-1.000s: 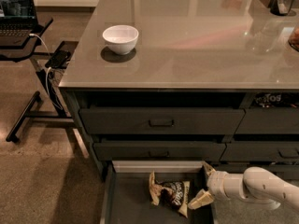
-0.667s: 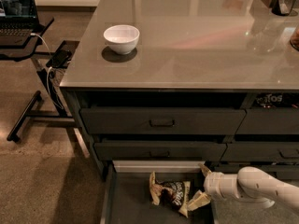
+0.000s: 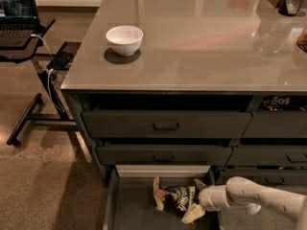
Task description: Pick brown chip bag from bottom drawer and place on counter
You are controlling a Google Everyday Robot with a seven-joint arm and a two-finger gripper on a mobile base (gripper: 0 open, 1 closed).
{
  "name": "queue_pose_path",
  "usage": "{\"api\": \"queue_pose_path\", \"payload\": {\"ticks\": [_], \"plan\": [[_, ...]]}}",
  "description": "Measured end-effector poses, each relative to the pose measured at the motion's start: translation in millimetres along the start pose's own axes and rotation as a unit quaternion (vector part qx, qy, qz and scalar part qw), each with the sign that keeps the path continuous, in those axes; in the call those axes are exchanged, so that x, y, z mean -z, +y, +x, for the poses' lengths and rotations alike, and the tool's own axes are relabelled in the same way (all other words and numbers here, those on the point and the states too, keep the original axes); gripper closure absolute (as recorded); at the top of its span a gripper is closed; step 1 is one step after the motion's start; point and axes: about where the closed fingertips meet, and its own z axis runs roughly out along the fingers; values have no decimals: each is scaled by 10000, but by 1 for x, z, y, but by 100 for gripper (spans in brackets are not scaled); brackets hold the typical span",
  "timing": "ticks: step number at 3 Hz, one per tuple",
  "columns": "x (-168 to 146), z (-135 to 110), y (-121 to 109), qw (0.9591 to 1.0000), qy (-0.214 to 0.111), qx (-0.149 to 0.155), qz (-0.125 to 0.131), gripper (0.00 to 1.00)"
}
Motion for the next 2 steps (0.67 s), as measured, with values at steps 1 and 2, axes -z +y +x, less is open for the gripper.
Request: {"api": "queue_pose_path", "payload": {"ticks": [1,2], "plan": [[-38,21,5,9999,-28,-64,-144,0],[-66,33,3,9992,-372,-96,-48,0]]}}
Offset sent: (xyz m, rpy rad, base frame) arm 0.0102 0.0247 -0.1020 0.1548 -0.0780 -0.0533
